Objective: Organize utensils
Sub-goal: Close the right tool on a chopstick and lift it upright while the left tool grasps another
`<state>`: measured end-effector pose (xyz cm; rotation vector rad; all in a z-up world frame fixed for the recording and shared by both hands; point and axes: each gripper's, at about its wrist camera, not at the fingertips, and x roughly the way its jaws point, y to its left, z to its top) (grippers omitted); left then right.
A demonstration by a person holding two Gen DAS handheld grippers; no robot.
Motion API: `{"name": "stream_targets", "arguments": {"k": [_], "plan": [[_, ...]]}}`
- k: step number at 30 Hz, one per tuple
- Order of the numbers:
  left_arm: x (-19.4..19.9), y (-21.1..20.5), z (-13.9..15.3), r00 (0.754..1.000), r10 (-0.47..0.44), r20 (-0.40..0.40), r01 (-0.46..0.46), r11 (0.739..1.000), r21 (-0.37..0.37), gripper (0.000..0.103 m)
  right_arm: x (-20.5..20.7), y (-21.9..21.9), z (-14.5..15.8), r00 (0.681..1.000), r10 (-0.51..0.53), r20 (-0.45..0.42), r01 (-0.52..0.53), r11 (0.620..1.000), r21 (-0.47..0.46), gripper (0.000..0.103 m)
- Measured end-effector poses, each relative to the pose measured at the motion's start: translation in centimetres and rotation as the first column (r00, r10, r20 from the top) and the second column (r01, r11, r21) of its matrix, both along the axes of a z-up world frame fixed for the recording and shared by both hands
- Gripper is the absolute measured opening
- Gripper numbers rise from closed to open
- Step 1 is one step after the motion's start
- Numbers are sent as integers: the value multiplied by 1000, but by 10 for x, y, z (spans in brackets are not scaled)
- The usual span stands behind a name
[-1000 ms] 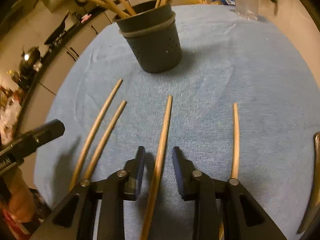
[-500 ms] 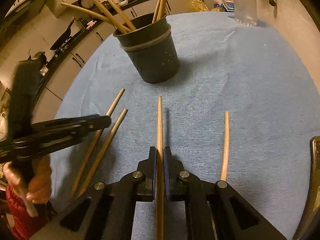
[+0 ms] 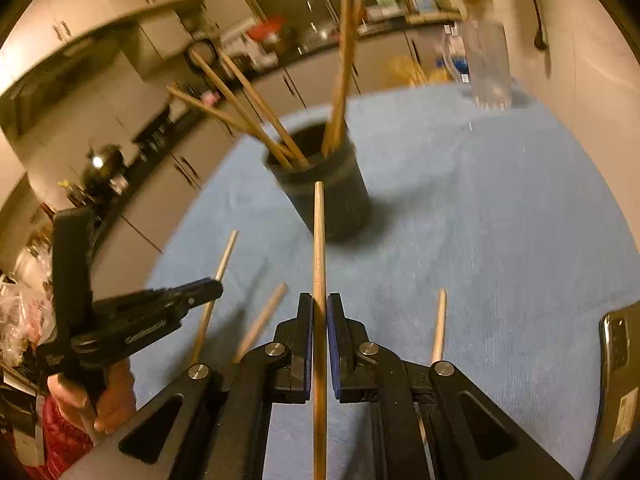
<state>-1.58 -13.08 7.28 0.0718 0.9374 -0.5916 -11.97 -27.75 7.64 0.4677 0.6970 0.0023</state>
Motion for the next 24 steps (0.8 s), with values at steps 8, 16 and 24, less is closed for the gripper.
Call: {"name": "stream_targets", "arguments": {"k": [8,16,24], "plan": [[-29,25,49,993,43,114,-28,991,-134,6,-22,17,35,985,-35,170,43,998,-46,8],[-43,40,91,985,50,167,-19,983,-183,6,-31,20,52,975,-48,217,64,996,-68,8],[-46,42,102,982,54,182,-19,982,-190,6,-37,15,57,970,-66,236,84,994,-66,8]]}}
